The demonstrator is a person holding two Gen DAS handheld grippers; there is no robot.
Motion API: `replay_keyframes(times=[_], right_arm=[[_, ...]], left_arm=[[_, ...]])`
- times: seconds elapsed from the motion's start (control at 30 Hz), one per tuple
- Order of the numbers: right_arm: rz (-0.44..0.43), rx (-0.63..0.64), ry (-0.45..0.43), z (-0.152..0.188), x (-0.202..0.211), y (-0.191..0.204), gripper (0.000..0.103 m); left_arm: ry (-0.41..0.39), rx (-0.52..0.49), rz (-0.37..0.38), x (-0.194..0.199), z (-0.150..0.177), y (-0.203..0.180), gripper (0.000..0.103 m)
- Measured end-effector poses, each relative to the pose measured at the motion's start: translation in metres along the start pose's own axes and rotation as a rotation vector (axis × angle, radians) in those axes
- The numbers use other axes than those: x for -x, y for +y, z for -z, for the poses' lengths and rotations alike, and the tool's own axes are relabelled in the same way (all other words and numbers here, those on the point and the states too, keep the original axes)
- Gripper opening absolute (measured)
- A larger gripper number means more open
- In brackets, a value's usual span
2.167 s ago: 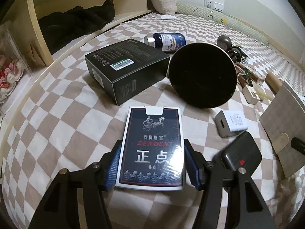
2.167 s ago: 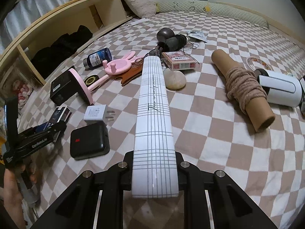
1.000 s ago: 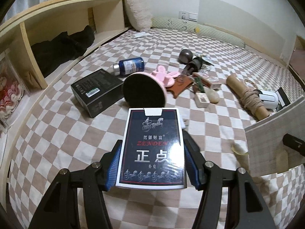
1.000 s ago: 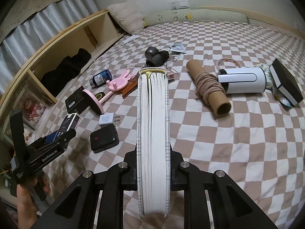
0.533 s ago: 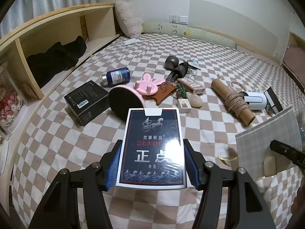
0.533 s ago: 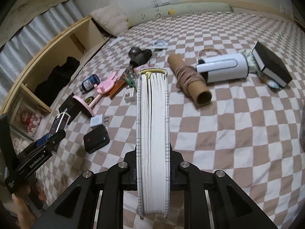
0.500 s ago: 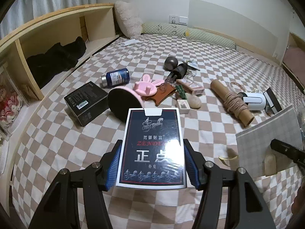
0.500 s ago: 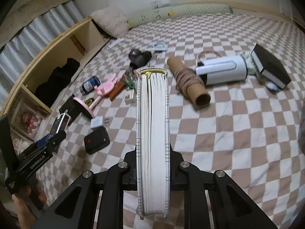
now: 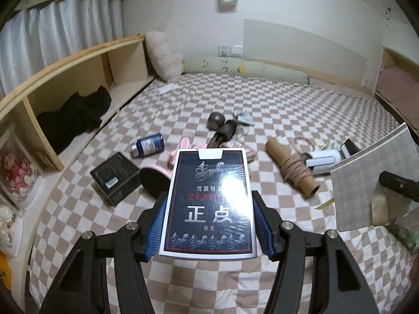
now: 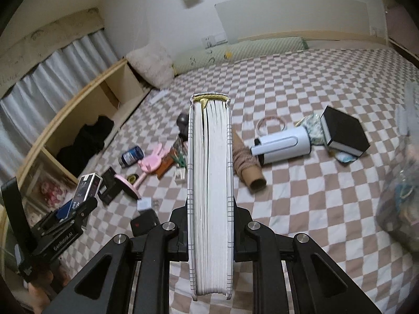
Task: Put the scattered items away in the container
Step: 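Carry the notebook and card box toward the clear plastic box with both tools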
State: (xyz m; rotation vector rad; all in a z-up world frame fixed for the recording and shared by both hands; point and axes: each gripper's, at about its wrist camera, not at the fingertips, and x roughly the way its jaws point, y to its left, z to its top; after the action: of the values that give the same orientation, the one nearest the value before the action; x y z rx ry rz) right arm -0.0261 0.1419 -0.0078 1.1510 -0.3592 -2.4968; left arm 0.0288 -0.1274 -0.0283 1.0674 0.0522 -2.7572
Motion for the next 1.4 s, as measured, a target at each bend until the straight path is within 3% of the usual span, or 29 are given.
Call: replay_keyframes(times=[0.4,0.63,1.07,1.4], right_arm=[[0.042,0.015,-0.124,-0.029,0.068,-0.013,0.02],[0.064,-0.022,-0.157,-0.037,0.1,-0.041,0.02],[0.181,-0.175,-0.265,-0.055,0.178,-0.146,0.02],[0.276,-0.368,-0.342,-0.043,0.223,-0.239,0.02]], left_arm=[[-0.065,-0.057,0.044,0.037,-0.028,-0.039,0.06],[-0.082,-0.086,0.077,0.05,-0.035,-0.066,0.06],[-0.119,-0.163,0.175,0.063,-0.049,-0.145,0.06],[-0.137,-0.252,0.274,0.067,-0.065,-0.224,0.06]])
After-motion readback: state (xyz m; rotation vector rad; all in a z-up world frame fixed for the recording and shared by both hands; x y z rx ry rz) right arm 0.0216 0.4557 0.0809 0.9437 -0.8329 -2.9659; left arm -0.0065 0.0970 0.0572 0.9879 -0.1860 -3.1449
